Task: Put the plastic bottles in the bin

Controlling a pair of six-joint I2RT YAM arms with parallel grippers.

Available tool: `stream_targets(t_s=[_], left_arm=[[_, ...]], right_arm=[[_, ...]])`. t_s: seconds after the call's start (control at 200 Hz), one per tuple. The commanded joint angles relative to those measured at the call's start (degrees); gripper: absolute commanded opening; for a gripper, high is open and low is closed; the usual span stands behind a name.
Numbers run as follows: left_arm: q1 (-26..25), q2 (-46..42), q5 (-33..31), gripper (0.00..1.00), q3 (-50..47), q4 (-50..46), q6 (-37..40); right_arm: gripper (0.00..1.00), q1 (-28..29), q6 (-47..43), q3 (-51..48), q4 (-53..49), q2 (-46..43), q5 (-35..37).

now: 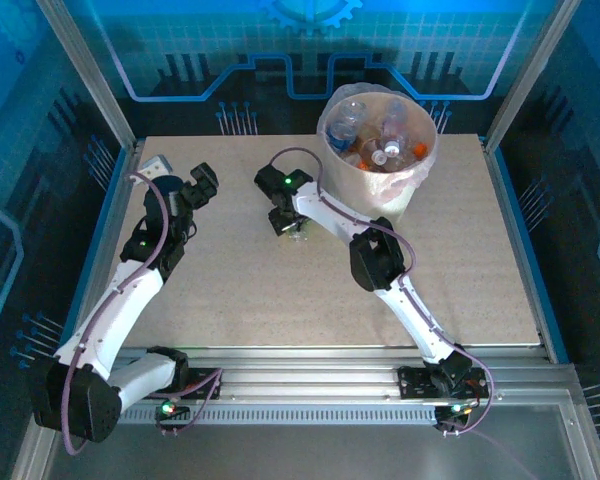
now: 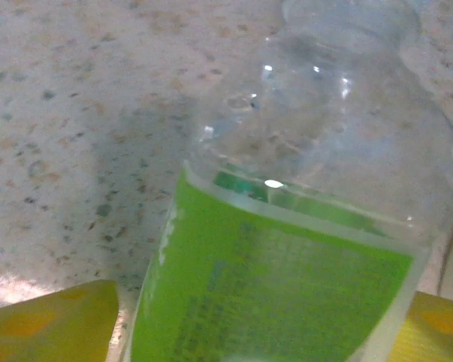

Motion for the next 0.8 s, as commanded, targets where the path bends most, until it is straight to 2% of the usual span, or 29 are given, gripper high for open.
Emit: stream_targets(t_s=[0.0, 0.08, 0.2, 0.46, 0.665, 0.795], left_arm=[[0.5, 0.5, 0.9, 0.99, -0.1, 1.3, -0.8], [0.5, 0.5, 1.1, 0.99, 0.3, 1.2, -0.4], [0.4, 0.7, 3.7, 0.99, 1.7, 1.2, 0.6], [-1.4, 4.4, 15.5, 0.99, 9.3, 2.8, 1.2], [-8.9, 12.7, 16.4, 0.99, 22.1, 1.9, 6.6], [-12.9, 19.7, 16.6, 0.99, 30.4, 2.2, 9.5]], right_arm=[[0.60, -0.1, -0.7, 0.7, -0.2, 1.4, -2.9], [0.47, 0.8, -1.8, 0.6, -0.8, -0.6, -2.7], [0.40, 3.0, -4.3, 0.7, -1.8, -7.3, -2.9], [0.38, 5.0, -8.4, 1.5, -4.3, -27.2, 0.7], [0.40, 3.3, -8.8, 1.6, -3.4, -38.8, 5.1], [0.41, 0.2, -7.5, 1.1, -0.5, -42.7, 7.2]])
